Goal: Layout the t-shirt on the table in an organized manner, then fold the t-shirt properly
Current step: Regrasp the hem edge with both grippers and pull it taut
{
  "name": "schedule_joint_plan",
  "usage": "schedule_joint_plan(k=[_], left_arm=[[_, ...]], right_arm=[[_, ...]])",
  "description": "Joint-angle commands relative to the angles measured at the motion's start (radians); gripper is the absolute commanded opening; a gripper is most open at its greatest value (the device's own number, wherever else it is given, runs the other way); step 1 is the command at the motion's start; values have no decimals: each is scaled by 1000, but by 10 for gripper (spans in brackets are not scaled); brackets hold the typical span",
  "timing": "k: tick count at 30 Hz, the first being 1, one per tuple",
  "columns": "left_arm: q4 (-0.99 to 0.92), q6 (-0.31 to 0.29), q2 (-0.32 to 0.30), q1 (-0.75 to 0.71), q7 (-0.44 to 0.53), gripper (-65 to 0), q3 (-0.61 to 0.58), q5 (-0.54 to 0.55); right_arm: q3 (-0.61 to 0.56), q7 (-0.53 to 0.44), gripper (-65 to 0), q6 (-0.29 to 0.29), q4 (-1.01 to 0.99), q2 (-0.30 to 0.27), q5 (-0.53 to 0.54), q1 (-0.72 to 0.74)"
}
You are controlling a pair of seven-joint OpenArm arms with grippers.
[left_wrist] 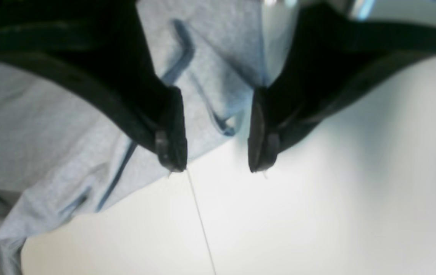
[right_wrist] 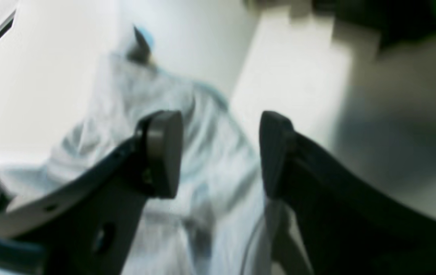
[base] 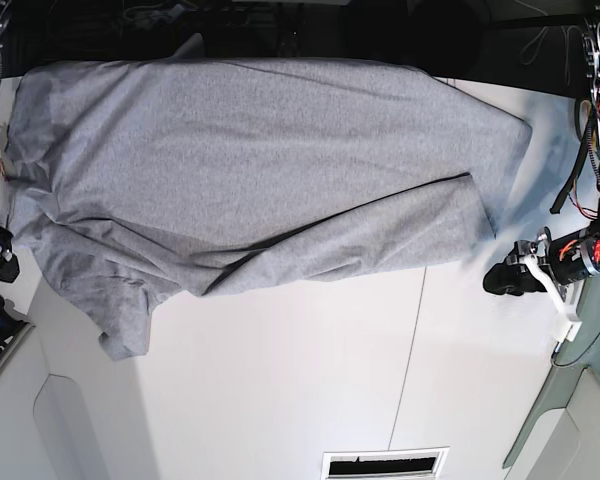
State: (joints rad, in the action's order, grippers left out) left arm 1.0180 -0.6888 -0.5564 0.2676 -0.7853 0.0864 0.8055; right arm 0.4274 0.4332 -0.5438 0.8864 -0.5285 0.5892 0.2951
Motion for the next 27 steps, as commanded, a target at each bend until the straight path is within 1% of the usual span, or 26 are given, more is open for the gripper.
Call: schedule_joint_plan(k=[1,3,5,7,9,12,14,15,18,19,20,22,23,26,27], left_arm=[[1,-9,-8,20,18,-354,6,-4],[-23,-9,10,20,18,-354,6,-38],[-50,-9,26,20,19,-354,5,-40],[-75,-9,43,20,19,-354,5,-42],[-97,-9,58,20,20,-354,5,-65],[-104,-9,74,18,13,-353,5,-53],[-104,-9,83,18,-3,-353,5,-15],[-104,-9,88,18,-7,-353,5,-3],[-104,-9,105,18,-12,-357,-7,-11],[-104,-9,110,18,-12,-384,-16,-23],[-104,-9,114,18,-12,-444,-28,-30],[-104,-9,116,18,-11,-616,-54,-47],[-104,-9,116,18,-6,-650,-64,-56],[-104,-9,112,41,31,-650,-70,-101],[-104,-9,109,56,33,-650,-70,-101]], right_arm=[[6,-32,-331,0,10,-11,-18,37],[2,-62,-331,19,-16,6,-72,78],[-7,-104,-331,45,-56,26,-127,117],[-29,-151,-331,63,-112,41,-176,151],[-61,-194,-331,77,-180,55,-221,183],[-121,-269,-331,76,-278,72,-285,213],[-160,-312,-331,76,-319,81,-291,211],[-177,-319,-331,76,-331,87,-299,209],[-208,-319,-332,71,-344,104,-303,206],[-211,-319,-334,59,-344,109,-303,207],[-211,-322,-349,39,-344,114,-302,209],[-211,-325,-423,19,-343,118,-301,211],[-210,-327,-477,18,-343,119,-302,212],[-210,-365,-650,15,-341,119,-302,211],[-210,-378,-650,16,-341,119,-303,211]])
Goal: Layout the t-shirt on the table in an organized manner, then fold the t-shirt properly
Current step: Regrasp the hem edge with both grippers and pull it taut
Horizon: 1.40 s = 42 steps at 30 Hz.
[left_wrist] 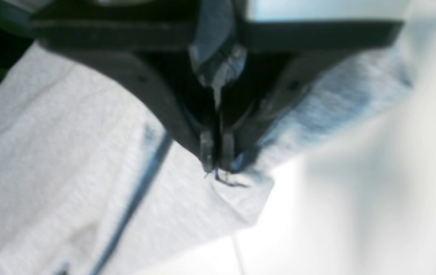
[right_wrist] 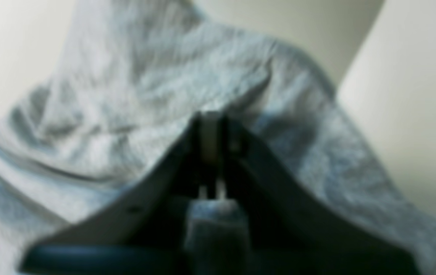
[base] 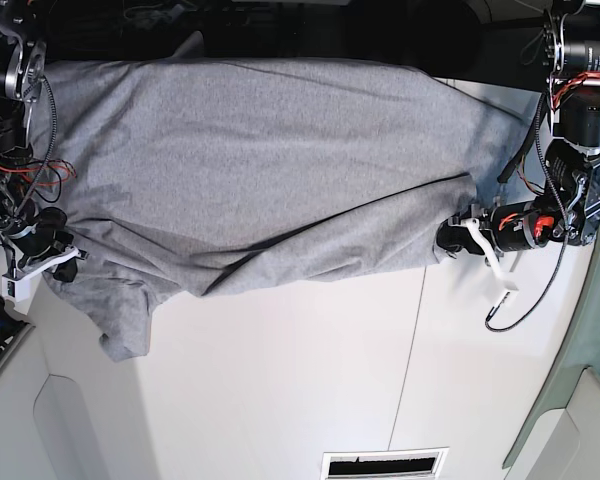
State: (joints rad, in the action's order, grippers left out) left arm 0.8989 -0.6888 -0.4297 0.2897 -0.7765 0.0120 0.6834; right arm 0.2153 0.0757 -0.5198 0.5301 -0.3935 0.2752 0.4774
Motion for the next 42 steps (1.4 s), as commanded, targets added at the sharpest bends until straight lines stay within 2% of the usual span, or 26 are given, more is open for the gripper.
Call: schedule_joint_plan(k=[1,7,11,19,23,24,25,27,29,30,33,35,37,39,40,42], left_arm=[[15,-9,-19,52,23,-650,4,21],[15,-2,-23,173,11,-650,4,-26],[15,6,-22,253,39,-650,4,-39],[15,116,-22,365,121,-650,4,-169],[15,124,-21,386,126,-650,-5,-177],[15,124,-20,386,127,-650,-11,-177],[15,125,-18,382,126,-618,-17,-178],[15,127,-16,372,125,-462,-33,-180],[15,161,-16,357,123,-343,-41,-180],[15,182,-16,351,121,-329,-41,-179],[15,188,-17,329,94,-329,-41,-179],[15,180,-17,310,68,-330,-41,-168],[16,112,-21,287,18,-348,-41,-108],[32,7,-29,257,-64,-423,-41,10],[49,-9,-36,238,-107,-468,-41,72],[100,-9,-56,187,-174,-546,-41,171]], right_arm=[[2,-23,-650,-9,15,-19,11,29],[17,-23,-650,-8,53,-27,-14,29],[20,-23,-650,-8,103,-27,-14,29],[20,-22,-650,-8,164,-27,-13,29],[20,-22,-650,-8,164,-27,2,29],[20,-22,-628,-8,164,-27,12,29],[21,-22,-559,-8,164,-27,21,29],[20,-22,-436,-8,164,-26,31,28],[20,-21,-375,-8,164,-26,32,28],[20,-19,-371,-8,164,-27,32,28],[20,-9,-372,-8,164,-27,33,24],[26,61,-372,-8,164,-27,51,24],[48,171,-372,-8,164,-26,100,23],[91,271,-384,-10,169,-27,159,14],[121,312,-418,-14,183,-27,185,2],[194,388,-545,-41,236,-27,233,-41]])
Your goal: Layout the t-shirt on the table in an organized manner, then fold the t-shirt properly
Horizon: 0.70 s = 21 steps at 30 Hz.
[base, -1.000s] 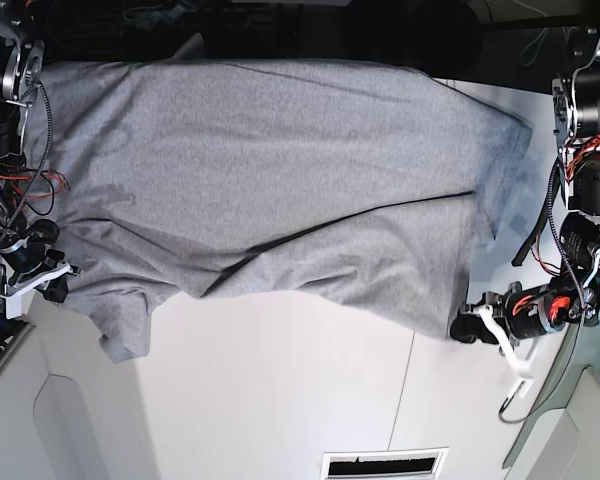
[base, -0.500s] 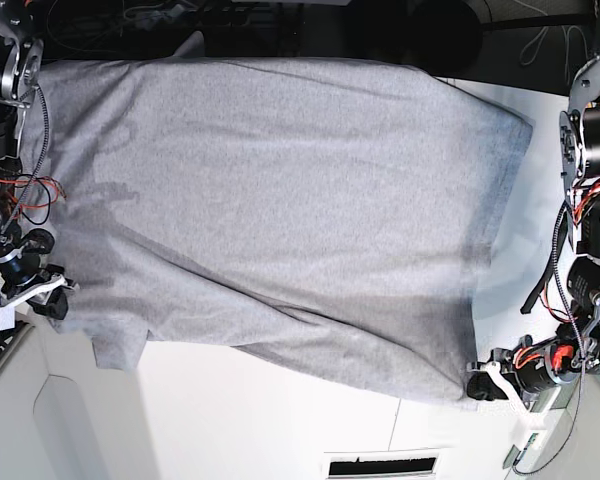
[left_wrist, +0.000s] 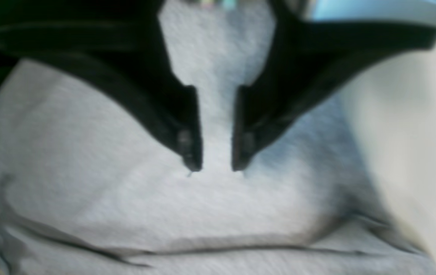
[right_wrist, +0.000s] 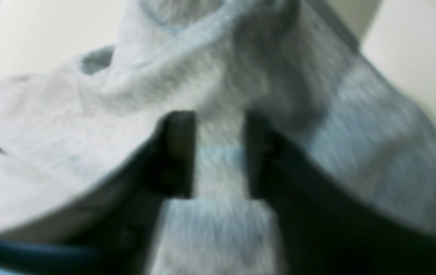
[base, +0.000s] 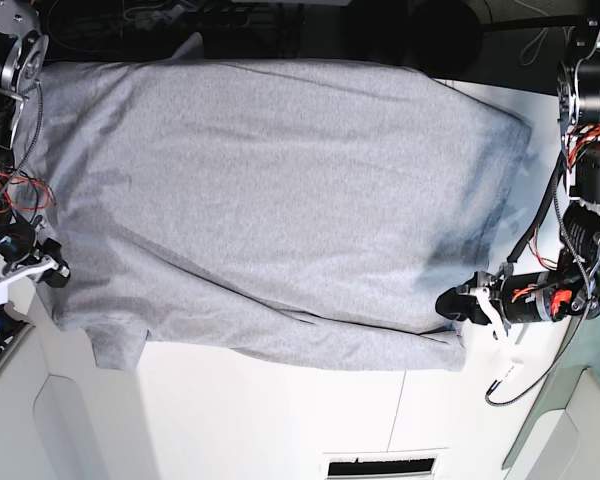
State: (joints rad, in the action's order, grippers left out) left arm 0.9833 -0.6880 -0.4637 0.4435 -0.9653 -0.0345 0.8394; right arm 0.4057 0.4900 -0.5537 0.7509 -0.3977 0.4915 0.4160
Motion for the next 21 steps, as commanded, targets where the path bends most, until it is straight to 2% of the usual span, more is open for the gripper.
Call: schedule_joint_plan(k=[1,2,6,9,14,19,21], left_arm=[[47,-10,-32,2,-3,-563,6,43],[82,-10,-41,-32,-8,-566,6,52],[221,-10,-64,-182,-8,-566,6,54],[261,-10,-64,-268,1,-566,6,54],[260,-10,-57,-373,64,-566,6,-11],[257,-10,-43,-431,139,-566,6,-108],[242,17,-22,-435,159,-566,6,-171]], right_arm=[[41,13,-620,-12,51,-23,42,-6],[77,61,-650,-11,92,-23,75,-35],[205,250,-650,-11,263,-23,209,-160],[253,308,-650,-11,386,-23,258,-269],[247,279,-650,-11,470,-20,241,-431],[195,169,-650,-3,405,-20,134,-479],[153,100,-650,6,352,-21,89,-465]])
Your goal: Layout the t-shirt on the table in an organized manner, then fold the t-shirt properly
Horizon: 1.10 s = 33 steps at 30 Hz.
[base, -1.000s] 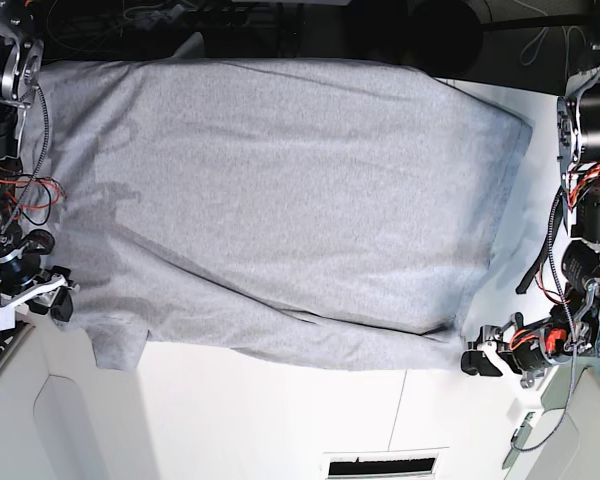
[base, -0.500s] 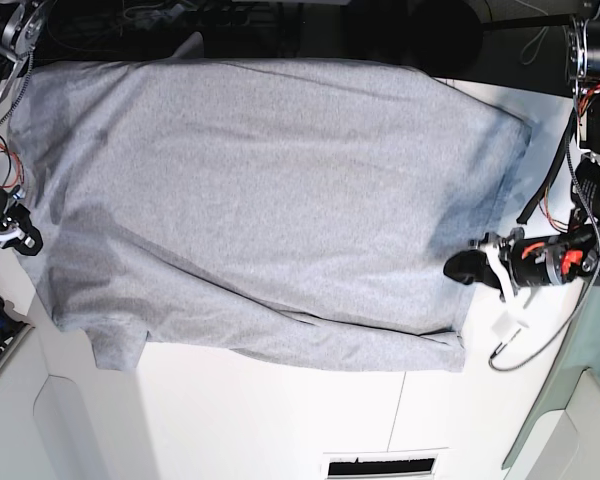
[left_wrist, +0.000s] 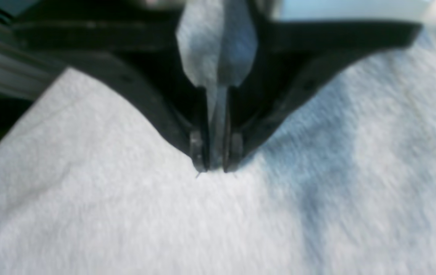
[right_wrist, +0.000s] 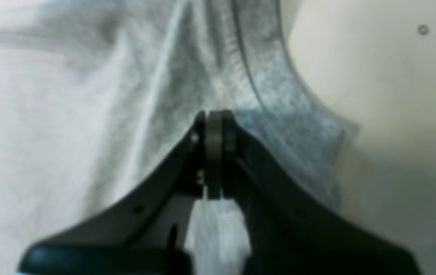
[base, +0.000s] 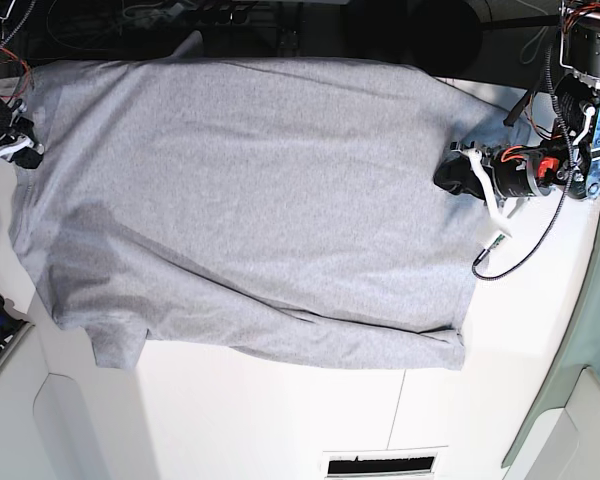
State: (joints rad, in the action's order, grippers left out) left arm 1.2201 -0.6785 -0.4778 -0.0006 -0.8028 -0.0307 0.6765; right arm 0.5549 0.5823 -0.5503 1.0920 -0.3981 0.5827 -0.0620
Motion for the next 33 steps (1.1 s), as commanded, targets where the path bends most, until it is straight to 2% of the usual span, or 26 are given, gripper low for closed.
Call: schedule_joint_plan(k=[1,3,7,9,13,19,22,24,27,31,33], left_arm=[[-10,18,4,11,5,-566,2,-31],[-55,20,31,24,6,-566,2,-62],[-183,21,76,90,9,-566,2,-103],[-249,47,88,139,22,-566,2,-117],[-371,91,90,247,55,-566,2,-124],[-517,91,90,406,74,-566,2,-167],[-529,91,90,450,43,-566,2,-161],[-527,79,90,472,-25,-566,2,-123],[-488,-20,86,481,-127,-566,2,17],[-368,-20,43,421,-214,-566,2,185],[-306,-20,8,372,-218,-566,2,220]], right_arm=[[-22,-25,-650,6,-19,-20,-24,24],[-83,-64,-650,19,-83,-19,-55,64],[-194,-83,-650,52,-196,-19,-103,193],[-227,-111,-650,58,-234,-20,-132,262],[-254,-124,-650,83,-282,-18,-183,393],[-255,-130,-650,86,-369,-15,-249,560],[-255,-130,-650,82,-381,-16,-257,592],[-255,-101,-650,70,-380,-21,-241,599],[-255,-23,-650,47,-377,-40,-168,592],[-240,107,-650,26,-301,-90,-8,492],[-211,134,-650,26,-227,-109,35,404]])
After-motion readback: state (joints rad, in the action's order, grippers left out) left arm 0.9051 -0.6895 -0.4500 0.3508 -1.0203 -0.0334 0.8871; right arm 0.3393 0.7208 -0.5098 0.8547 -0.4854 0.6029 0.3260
